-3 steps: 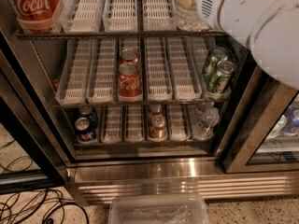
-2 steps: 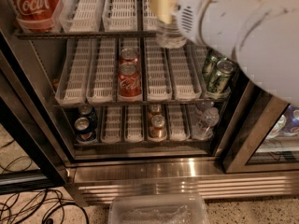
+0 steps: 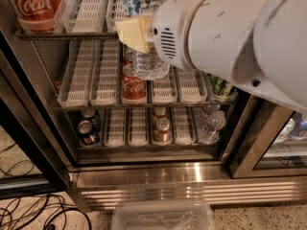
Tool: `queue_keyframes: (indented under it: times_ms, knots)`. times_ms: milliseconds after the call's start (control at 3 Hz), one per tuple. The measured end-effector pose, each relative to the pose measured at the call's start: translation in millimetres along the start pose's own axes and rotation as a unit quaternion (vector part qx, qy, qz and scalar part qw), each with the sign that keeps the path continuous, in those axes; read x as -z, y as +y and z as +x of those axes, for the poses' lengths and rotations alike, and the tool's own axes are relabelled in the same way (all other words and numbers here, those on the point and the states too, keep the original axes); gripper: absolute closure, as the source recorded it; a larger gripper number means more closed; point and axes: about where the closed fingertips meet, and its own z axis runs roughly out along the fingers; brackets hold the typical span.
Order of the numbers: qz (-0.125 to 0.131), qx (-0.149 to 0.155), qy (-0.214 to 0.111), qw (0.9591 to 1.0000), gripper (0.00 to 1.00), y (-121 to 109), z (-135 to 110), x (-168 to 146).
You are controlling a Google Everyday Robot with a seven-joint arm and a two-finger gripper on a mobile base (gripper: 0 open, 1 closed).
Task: Pick water bottle from top shelf of fridge
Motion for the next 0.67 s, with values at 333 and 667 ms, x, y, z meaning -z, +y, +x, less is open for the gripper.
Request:
queue_keyframes:
  times_ms: [333,667]
  knots:
    - [-0.002,0.009,-0.008,0.9999,1.00,9,-12,3]
    - [-0.041,0.020,0.004,0.9989,1.00,37,-13,-7]
